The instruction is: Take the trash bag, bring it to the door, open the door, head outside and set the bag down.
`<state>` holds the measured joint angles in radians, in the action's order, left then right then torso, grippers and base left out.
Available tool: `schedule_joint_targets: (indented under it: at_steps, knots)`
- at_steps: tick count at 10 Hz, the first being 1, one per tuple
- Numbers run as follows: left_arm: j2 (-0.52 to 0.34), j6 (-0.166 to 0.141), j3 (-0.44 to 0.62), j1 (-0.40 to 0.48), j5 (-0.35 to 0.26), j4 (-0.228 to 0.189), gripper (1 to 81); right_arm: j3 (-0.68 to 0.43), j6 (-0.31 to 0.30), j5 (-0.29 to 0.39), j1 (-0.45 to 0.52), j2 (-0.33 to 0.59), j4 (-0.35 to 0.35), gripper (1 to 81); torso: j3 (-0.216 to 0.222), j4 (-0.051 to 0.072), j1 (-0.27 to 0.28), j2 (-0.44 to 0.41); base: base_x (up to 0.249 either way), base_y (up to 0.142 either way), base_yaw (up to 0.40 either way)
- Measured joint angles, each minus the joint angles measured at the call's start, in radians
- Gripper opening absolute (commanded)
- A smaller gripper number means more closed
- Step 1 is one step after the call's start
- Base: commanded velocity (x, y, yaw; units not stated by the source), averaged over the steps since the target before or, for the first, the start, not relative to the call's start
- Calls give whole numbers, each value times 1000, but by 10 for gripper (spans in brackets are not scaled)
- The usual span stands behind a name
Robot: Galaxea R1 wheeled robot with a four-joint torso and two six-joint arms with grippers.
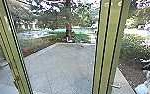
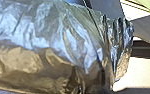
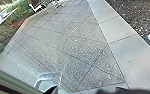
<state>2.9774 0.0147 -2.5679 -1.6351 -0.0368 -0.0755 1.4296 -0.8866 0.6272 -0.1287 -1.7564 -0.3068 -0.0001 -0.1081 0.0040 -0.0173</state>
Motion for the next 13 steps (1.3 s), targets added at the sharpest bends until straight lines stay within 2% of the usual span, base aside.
schedule_joint_targets:
  at_steps: [3, 7, 13]
  knots:
    - [0, 0, 0, 0, -3, 1, 10, 64, 37, 107, 7, -25, 51, 811, 1, -1, -2, -1, 0, 0, 0]
    - [-2, -5, 0, 0, -12, 1, 10, 171, 162, 214, 4, -63, 80, 811, 1, -2, -4, -2, 0, 0, 0]
    - [-2, -11, 0, 0, -18, 1, 10, 313, 278, 273, -7, -113, 81, 811, 1, -2, -4, -2, 0, 0, 0]
